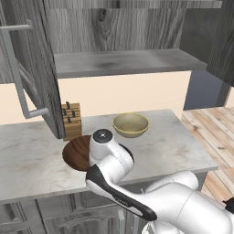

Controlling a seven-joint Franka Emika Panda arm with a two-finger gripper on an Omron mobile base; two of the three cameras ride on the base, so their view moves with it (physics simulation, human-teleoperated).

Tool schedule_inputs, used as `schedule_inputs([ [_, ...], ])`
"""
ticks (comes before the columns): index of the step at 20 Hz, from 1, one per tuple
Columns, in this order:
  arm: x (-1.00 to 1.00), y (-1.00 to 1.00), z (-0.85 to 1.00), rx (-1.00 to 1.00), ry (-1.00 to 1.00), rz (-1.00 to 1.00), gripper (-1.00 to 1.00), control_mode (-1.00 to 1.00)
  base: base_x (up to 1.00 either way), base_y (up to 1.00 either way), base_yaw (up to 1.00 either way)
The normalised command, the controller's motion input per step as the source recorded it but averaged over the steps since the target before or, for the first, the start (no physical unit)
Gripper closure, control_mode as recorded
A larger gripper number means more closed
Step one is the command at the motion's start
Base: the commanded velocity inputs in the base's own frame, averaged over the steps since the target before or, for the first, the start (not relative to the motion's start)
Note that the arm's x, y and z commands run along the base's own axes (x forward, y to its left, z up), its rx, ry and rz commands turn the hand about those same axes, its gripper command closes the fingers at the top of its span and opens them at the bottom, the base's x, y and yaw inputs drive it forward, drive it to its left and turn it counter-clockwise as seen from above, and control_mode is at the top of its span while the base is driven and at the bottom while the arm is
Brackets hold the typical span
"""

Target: Open the cabinet. Pick the bowls from the counter and place them in the cabinet. Then close the cabinet.

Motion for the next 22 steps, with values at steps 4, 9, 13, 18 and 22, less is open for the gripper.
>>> schedule_inputs([
  [4,0.07,0.0,0.0,-0.04,-0.05,0.05,-1.0,-1.0,0.0,0.0,0.0],
  [9,0.25,0.0,-0.04,-0.03,-0.14,0.06,-1.0,-1.0,0.0,0.0,0.0],
  [13,0.31,0.0,-0.13,-0.02,-0.16,0.06,-1.0,-1.0,0.0,0.0,0.0],
  [18,0.3,0.0,-0.17,0.0,-0.04,0.05,-1.0,-1.0,0.0,0.0,0.0],
  [22,0.32,0.0,-0.16,0.0,0.0,0.03,-1.0,-1.0,0.0,0.0,0.0],
])
